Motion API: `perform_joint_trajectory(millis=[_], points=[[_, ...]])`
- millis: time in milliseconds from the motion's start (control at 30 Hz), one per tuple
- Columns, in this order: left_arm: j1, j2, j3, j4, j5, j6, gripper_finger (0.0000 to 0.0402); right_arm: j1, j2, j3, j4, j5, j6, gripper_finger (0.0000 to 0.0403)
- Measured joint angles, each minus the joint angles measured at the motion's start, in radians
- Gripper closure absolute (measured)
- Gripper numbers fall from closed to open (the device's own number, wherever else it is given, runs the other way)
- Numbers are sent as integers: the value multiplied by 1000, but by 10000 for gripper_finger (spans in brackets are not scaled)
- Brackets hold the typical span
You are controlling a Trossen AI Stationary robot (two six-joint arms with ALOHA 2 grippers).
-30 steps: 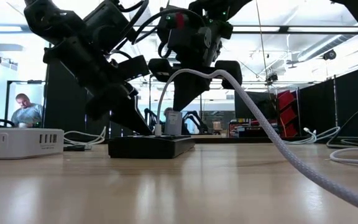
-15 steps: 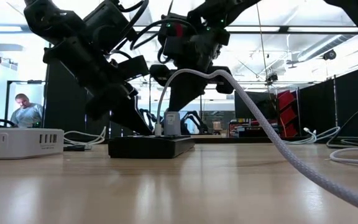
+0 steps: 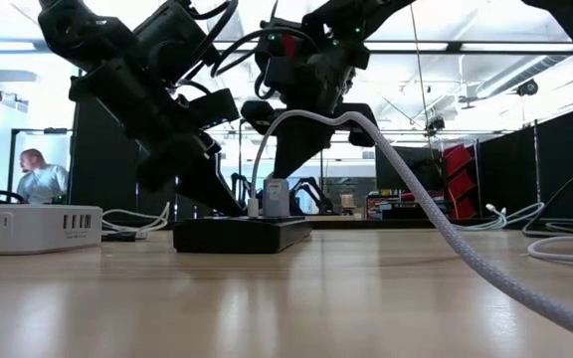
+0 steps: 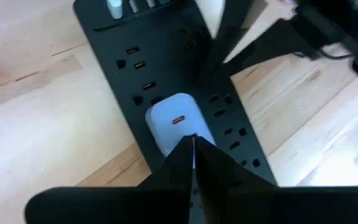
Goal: Insert USB
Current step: Insert the white charger adapter into the center black outlet extension, then insert the left black charger cable into the white outlet extension
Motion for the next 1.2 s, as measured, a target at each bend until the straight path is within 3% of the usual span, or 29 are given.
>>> perform_joint_trajectory(millis=[533,800,967,1200], points=[[0,0,0,-1,0,-5,402,5,-11,-4,4,-45,18,403],[0,0,0,-1,0,-4,402,26,-171,1,23,-42,45,403],[0,0,0,-1,0,-8,402,52,-300,-7,27,-137,132,403],[1,1,-2,37,0,-83,402,149,-443,-140,131,-117,232,403]])
